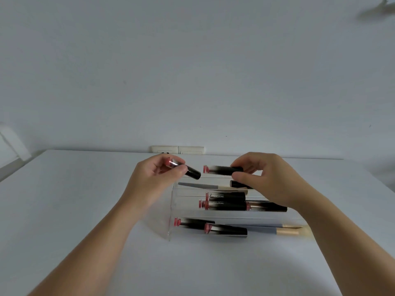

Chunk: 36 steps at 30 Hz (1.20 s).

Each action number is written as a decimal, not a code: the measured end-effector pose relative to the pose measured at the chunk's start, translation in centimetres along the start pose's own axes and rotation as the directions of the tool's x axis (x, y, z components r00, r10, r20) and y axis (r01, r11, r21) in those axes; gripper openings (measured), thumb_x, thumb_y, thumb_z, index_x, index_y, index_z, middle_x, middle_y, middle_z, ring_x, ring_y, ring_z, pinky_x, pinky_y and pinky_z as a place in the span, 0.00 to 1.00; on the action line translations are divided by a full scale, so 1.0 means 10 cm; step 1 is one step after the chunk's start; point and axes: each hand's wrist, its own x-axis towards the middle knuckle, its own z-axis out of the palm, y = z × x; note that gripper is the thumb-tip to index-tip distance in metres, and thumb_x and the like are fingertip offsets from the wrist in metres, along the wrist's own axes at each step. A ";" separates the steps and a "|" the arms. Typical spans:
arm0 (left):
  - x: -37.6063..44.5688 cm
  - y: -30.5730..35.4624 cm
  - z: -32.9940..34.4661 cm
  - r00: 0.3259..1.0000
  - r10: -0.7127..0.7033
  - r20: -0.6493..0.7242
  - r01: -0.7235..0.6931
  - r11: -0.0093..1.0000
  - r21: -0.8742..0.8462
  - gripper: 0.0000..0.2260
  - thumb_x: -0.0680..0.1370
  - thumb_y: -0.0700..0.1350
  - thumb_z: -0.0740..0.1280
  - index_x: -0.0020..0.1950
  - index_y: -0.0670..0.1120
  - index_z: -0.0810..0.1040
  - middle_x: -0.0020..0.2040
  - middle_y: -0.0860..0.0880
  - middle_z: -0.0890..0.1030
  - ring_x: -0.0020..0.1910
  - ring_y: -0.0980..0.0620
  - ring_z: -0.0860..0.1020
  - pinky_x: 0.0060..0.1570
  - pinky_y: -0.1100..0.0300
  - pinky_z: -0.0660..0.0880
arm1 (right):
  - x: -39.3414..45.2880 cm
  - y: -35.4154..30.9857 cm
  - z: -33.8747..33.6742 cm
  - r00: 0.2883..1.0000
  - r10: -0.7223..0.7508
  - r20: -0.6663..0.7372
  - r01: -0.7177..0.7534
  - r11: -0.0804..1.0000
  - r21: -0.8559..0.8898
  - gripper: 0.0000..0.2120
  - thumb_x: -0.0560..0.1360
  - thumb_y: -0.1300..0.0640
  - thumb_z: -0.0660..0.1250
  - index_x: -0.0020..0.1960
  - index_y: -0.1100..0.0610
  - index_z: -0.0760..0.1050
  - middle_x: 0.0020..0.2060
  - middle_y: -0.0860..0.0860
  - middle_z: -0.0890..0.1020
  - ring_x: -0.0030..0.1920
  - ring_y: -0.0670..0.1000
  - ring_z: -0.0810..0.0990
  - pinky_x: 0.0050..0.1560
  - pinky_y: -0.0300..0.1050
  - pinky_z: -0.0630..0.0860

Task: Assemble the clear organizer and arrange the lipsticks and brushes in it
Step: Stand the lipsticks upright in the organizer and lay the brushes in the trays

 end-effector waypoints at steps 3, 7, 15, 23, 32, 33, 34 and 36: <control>0.01 -0.03 -0.01 1.000 0.002 -0.025 -0.003 1.000 -0.009 0.17 0.70 0.64 0.71 0.48 0.52 0.85 0.39 0.53 0.79 0.41 0.56 0.75 0.46 0.57 0.69 | 0.00 -0.01 -0.04 0.995 0.077 -0.058 -0.063 0.975 0.212 0.04 0.75 0.54 0.74 0.46 0.44 0.82 0.40 0.44 0.87 0.36 0.42 0.82 0.35 0.29 0.72; -0.01 -0.01 0.01 0.997 0.073 0.030 -0.075 0.993 0.095 0.12 0.75 0.59 0.68 0.47 0.52 0.82 0.41 0.46 0.80 0.40 0.56 0.75 0.43 0.63 0.69 | 0.05 -0.03 -0.06 0.976 0.201 -0.089 -0.107 0.788 0.606 0.06 0.79 0.60 0.69 0.55 0.57 0.81 0.45 0.56 0.88 0.46 0.54 0.87 0.49 0.46 0.79; -0.06 0.01 0.06 0.990 0.113 0.078 -0.128 0.967 0.220 0.08 0.78 0.51 0.70 0.56 0.62 0.81 0.46 0.63 0.81 0.47 0.61 0.79 0.48 0.77 0.69 | 0.13 -0.12 -0.08 0.969 0.238 0.064 -0.197 0.590 0.783 0.09 0.84 0.57 0.61 0.58 0.61 0.76 0.52 0.59 0.87 0.54 0.58 0.86 0.53 0.50 0.80; -0.07 0.02 0.07 0.988 0.128 0.085 -0.146 0.958 0.246 0.10 0.79 0.46 0.71 0.56 0.60 0.82 0.47 0.60 0.80 0.50 0.61 0.78 0.50 0.75 0.69 | 0.15 -0.27 0.14 0.991 0.132 0.004 -0.130 0.974 0.186 0.05 0.74 0.49 0.74 0.48 0.47 0.81 0.41 0.41 0.86 0.40 0.41 0.84 0.42 0.34 0.78; -0.06 0.04 0.11 0.994 0.071 0.082 -0.077 0.994 0.075 0.17 0.72 0.52 0.73 0.60 0.64 0.80 0.52 0.57 0.84 0.57 0.53 0.81 0.57 0.43 0.80 | 0.26 -0.33 0.40 0.990 0.044 0.136 -0.032 0.996 -0.087 0.07 0.71 0.43 0.75 0.49 0.37 0.83 0.46 0.43 0.76 0.43 0.40 0.74 0.43 0.37 0.67; -0.06 0.04 0.12 0.994 0.061 0.089 -0.065 0.997 0.049 0.19 0.71 0.53 0.73 0.61 0.64 0.80 0.54 0.56 0.84 0.58 0.53 0.81 0.55 0.43 0.81 | 0.27 -0.34 0.41 0.989 0.043 0.143 -0.031 0.996 -0.089 0.07 0.71 0.43 0.75 0.49 0.37 0.84 0.46 0.43 0.76 0.44 0.40 0.74 0.43 0.37 0.67; -0.06 0.04 0.12 0.994 0.057 0.097 -0.060 0.998 0.022 0.20 0.70 0.54 0.74 0.61 0.64 0.79 0.56 0.55 0.84 0.58 0.53 0.81 0.53 0.45 0.82 | 0.27 -0.35 0.41 0.987 0.045 0.152 -0.032 0.995 -0.090 0.07 0.71 0.43 0.76 0.49 0.37 0.84 0.47 0.43 0.76 0.45 0.40 0.74 0.43 0.37 0.67; -0.07 0.04 0.13 0.993 0.065 0.100 -0.061 0.997 -0.036 0.21 0.69 0.54 0.75 0.61 0.64 0.80 0.56 0.55 0.85 0.58 0.53 0.82 0.45 0.54 0.83 | 0.26 -0.35 0.42 0.983 0.058 0.173 -0.043 0.995 -0.087 0.06 0.71 0.43 0.76 0.47 0.35 0.83 0.48 0.42 0.76 0.47 0.39 0.74 0.43 0.36 0.66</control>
